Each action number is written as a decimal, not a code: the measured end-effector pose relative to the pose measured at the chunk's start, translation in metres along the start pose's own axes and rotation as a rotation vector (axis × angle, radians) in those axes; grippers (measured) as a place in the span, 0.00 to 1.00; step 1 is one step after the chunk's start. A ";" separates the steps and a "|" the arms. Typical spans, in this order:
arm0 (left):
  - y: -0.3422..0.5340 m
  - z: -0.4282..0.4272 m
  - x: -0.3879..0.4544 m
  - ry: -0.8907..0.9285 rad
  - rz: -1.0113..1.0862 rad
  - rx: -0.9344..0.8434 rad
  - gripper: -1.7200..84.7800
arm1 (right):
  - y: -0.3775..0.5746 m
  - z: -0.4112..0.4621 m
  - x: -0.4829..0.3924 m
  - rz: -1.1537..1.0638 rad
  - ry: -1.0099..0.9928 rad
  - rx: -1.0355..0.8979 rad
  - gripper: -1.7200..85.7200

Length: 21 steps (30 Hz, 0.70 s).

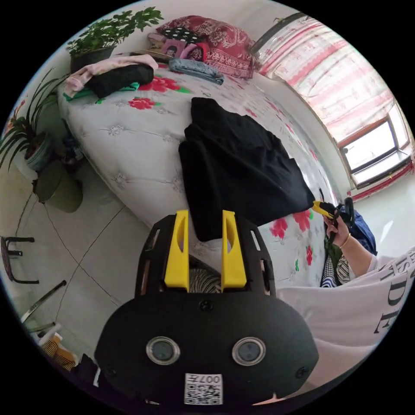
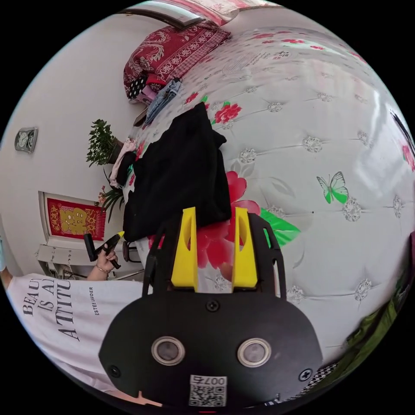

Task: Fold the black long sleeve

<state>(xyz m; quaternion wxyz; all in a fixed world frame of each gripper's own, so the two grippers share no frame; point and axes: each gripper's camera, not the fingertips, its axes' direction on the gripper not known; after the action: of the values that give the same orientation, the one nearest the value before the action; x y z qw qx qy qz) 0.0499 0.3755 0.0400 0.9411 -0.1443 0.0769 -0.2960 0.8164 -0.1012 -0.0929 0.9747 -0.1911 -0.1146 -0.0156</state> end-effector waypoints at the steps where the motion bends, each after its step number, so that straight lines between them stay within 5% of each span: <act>1: -0.003 0.011 0.009 -0.065 -0.001 -0.029 0.13 | -0.002 0.004 -0.002 -0.001 0.004 -0.020 0.10; 7: -0.025 0.008 0.029 -0.116 0.172 -0.124 0.06 | -0.010 -0.006 -0.027 -0.015 0.075 -0.077 0.06; 15: 0.045 -0.060 0.019 0.141 0.097 -0.058 0.04 | 0.094 -0.088 -0.060 -0.079 0.025 -0.011 0.04; 21: 0.090 -0.121 0.006 0.420 -0.025 -0.020 0.03 | 0.176 -0.172 -0.066 0.017 -0.218 0.105 0.04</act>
<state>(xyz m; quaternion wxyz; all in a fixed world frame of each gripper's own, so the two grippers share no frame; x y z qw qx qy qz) 0.0751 0.4152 -0.1039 0.8992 -0.0895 0.2726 -0.3303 0.8028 -0.0040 -0.3281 0.9653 -0.1414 -0.2189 0.0196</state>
